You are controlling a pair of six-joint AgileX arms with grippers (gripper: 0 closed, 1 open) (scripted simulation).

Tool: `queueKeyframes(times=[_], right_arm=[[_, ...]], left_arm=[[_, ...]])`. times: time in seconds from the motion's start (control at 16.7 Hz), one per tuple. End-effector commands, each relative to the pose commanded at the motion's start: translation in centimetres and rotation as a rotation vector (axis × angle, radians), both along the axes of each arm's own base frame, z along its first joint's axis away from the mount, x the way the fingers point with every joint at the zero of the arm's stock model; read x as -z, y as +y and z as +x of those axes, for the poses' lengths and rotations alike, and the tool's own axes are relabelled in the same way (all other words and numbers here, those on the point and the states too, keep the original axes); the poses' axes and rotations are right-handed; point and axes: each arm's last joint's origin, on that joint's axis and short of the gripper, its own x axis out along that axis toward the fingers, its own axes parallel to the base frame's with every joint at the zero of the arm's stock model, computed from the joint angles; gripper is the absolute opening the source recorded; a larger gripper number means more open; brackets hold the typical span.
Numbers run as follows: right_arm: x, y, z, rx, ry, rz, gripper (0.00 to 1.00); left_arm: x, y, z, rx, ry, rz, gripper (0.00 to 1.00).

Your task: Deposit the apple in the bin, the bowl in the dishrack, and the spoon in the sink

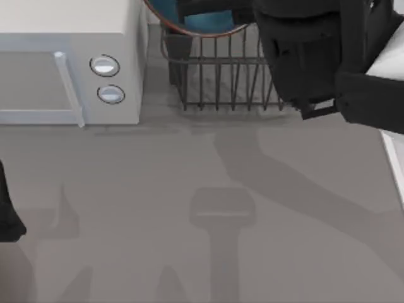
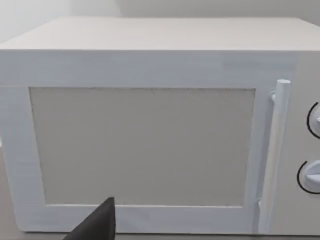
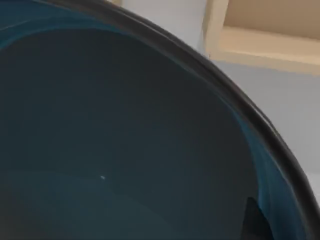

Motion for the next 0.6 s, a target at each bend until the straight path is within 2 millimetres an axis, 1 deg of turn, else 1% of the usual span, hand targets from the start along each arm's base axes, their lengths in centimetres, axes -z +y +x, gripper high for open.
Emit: queueKeyframes(times=[0.12,0.24,0.36,0.6], right_arm=[[-2.3,0.0,-1.8,0.036,-0.099,0.066,0.0],[-3.8,-0.2,-3.0,0.058,-0.15,0.113,0.0],[-4.2,-0.3,-3.4,0.064,-0.163,0.127,0.0],[-4.0,-0.3,-3.1,0.067,-0.16,0.123,0.0]], left_arm=[[0.0,0.0,0.0,0.0,0.0,0.0,1.0],[0.0,0.0,0.0,0.0,0.0,0.0,1.0],[0.0,0.0,0.0,0.0,0.0,0.0,1.0],[0.0,0.0,0.0,0.0,0.0,0.0,1.0]])
